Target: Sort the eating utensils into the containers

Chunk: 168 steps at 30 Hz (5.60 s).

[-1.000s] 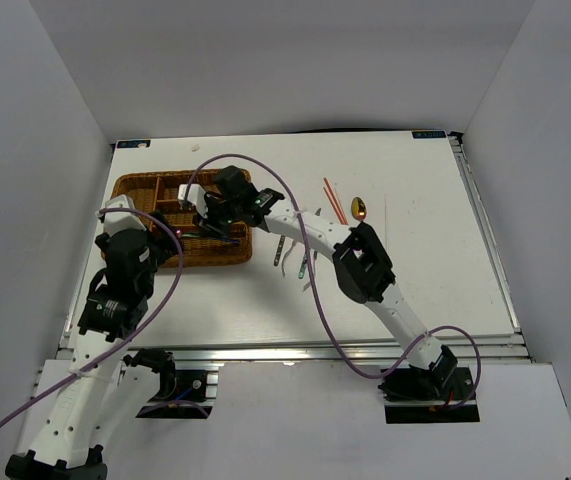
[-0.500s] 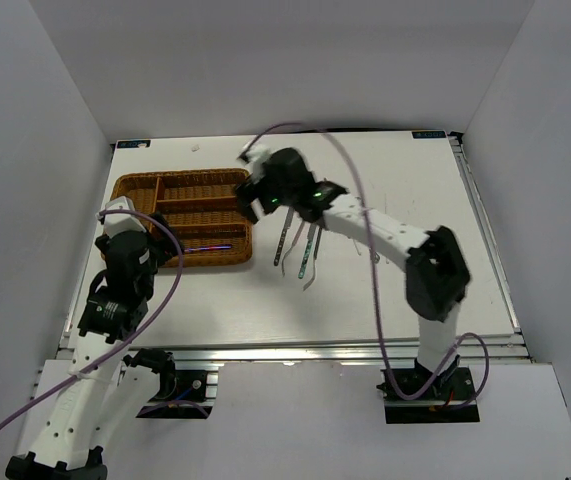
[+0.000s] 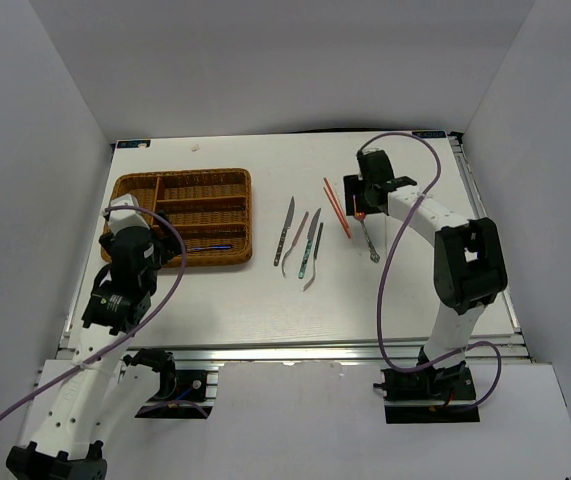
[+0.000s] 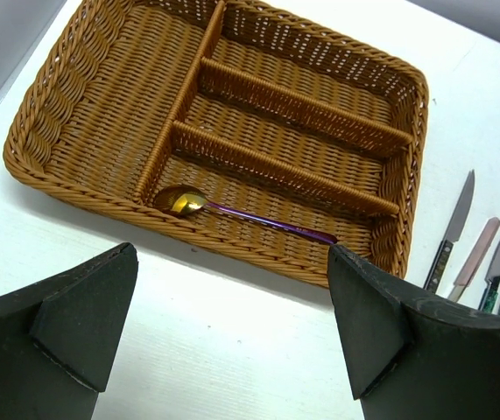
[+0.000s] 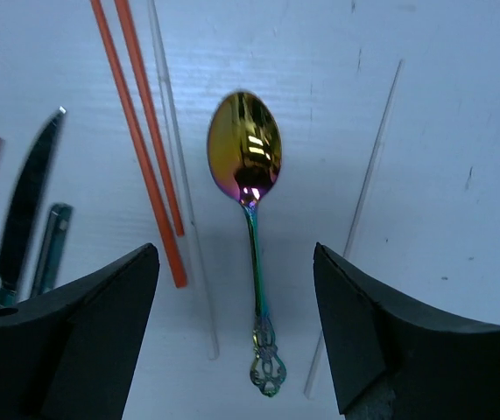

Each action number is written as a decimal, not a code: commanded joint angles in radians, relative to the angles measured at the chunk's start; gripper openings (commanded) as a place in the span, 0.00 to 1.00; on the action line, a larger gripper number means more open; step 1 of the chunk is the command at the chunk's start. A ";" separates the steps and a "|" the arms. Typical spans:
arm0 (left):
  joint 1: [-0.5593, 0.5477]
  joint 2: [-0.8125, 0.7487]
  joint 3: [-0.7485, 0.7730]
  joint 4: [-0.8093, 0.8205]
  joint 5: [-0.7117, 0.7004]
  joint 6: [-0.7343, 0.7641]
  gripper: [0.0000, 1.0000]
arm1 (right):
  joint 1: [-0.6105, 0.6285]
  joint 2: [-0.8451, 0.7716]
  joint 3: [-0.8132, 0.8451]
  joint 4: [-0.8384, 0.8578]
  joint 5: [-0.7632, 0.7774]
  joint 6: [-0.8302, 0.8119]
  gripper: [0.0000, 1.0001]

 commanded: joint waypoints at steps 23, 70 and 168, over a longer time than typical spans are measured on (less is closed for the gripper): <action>0.007 0.017 0.012 -0.008 -0.025 -0.004 0.98 | -0.067 0.227 0.033 -0.101 -0.115 -0.070 0.12; 0.007 -0.037 0.005 0.003 -0.013 -0.001 0.98 | 0.568 0.601 0.884 0.201 -0.663 -0.570 0.00; -0.221 0.383 -0.073 0.782 0.860 -0.428 0.96 | 0.312 -0.562 -0.527 0.566 -0.767 0.398 0.00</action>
